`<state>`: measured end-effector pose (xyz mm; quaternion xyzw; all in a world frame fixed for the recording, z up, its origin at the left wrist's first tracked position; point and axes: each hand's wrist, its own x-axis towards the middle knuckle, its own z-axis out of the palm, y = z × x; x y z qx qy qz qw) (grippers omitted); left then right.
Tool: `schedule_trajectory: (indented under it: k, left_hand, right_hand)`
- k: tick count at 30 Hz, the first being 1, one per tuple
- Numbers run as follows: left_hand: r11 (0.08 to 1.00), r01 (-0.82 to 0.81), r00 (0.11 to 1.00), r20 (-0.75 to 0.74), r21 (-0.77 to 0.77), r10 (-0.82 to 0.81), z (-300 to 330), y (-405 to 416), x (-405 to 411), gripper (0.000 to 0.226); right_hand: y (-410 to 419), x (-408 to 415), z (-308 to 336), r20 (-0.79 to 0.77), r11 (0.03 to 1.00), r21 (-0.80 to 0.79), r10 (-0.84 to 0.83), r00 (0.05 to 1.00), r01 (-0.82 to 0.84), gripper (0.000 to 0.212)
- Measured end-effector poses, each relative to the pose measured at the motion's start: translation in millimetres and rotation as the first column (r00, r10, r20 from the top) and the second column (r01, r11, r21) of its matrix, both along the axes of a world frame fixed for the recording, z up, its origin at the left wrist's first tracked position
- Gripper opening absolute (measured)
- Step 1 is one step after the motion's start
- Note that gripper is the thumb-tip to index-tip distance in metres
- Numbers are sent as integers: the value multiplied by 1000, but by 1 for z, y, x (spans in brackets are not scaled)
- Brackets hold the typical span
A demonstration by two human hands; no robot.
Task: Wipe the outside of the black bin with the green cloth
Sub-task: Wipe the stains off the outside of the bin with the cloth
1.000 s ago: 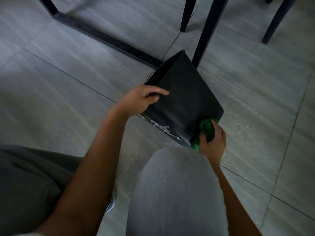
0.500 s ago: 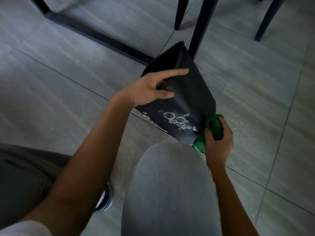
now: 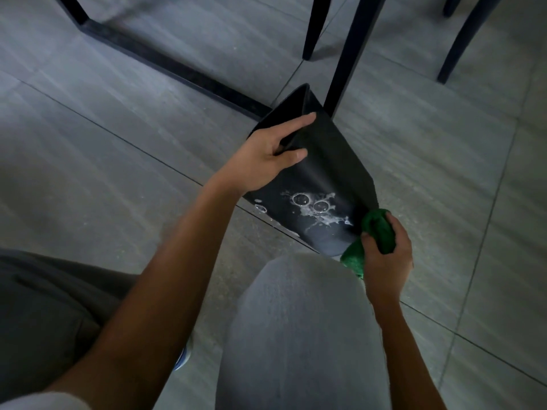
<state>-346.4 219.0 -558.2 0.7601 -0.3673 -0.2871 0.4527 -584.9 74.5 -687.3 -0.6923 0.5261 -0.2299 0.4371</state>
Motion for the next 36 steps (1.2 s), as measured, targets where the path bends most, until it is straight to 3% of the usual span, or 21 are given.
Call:
schedule_trajectory:
  k: [5, 8, 11, 14, 16, 18, 21, 25, 28, 29, 32, 36]
  left_hand:
    - [992, -120, 992, -33, -38, 118, -19, 1, 14, 59]
    - [993, -120, 985, -126, -20, 116, -30, 2, 17, 60]
    - [995, -57, 964, -262, -76, 35, -36, 8, 15, 63]
    - [987, 67, 943, -314, -145, -110, -37, 11, 7, 67]
    - [985, 86, 926, -352, -151, -134, -38, 9, 5, 61]
    - [995, -40, 922, -387, -87, 3, -40, 5, 4, 43]
    - [964, -267, 947, -182, 3, 263, -51, -6, -8, 31]
    - [951, -303, 951, -81, -70, 297, -53, -14, -22, 32]
    - [964, -264, 965, 0, -41, 264, -34, -16, -10, 49]
    - [966, -256, 966, -27, -20, 255, -30, -15, -5, 52]
    - [945, -326, 899, -318, -30, 300, -24, -11, 2, 55]
    - [928, -367, 838, -453, -58, 303, -37, -6, 2, 51]
  right_hand:
    - [-18, -3, 12, -7, 1000, -21, -5, 1000, 4, 56]
    - [-25, 2, 14, -56, 998, -61, 19, 998, -22, 58]
    - [-23, 10, 11, -116, 993, -121, -4, 993, -10, 59]
    - [-20, 14, 9, -98, 993, -75, -102, 990, 95, 57]
    - [-16, 12, 6, -100, 992, -69, -111, 989, 104, 58]
    - [-14, 12, 6, -101, 993, -72, -99, 990, 92, 59]
    - [-17, 16, 6, -133, 996, -55, -73, 988, 66, 60]
    - [-37, 16, 13, -129, 997, -61, -43, 991, 36, 60]
    - [-49, 13, 22, -75, 996, -84, -45, 996, 39, 56]
    - [-51, 12, 24, -57, 995, -92, -54, 997, 48, 56]
    - [-51, 15, 28, -60, 994, -82, -84, 995, 79, 61]
    - [-49, 24, 25, -137, 997, -47, -74, 988, 68, 59]
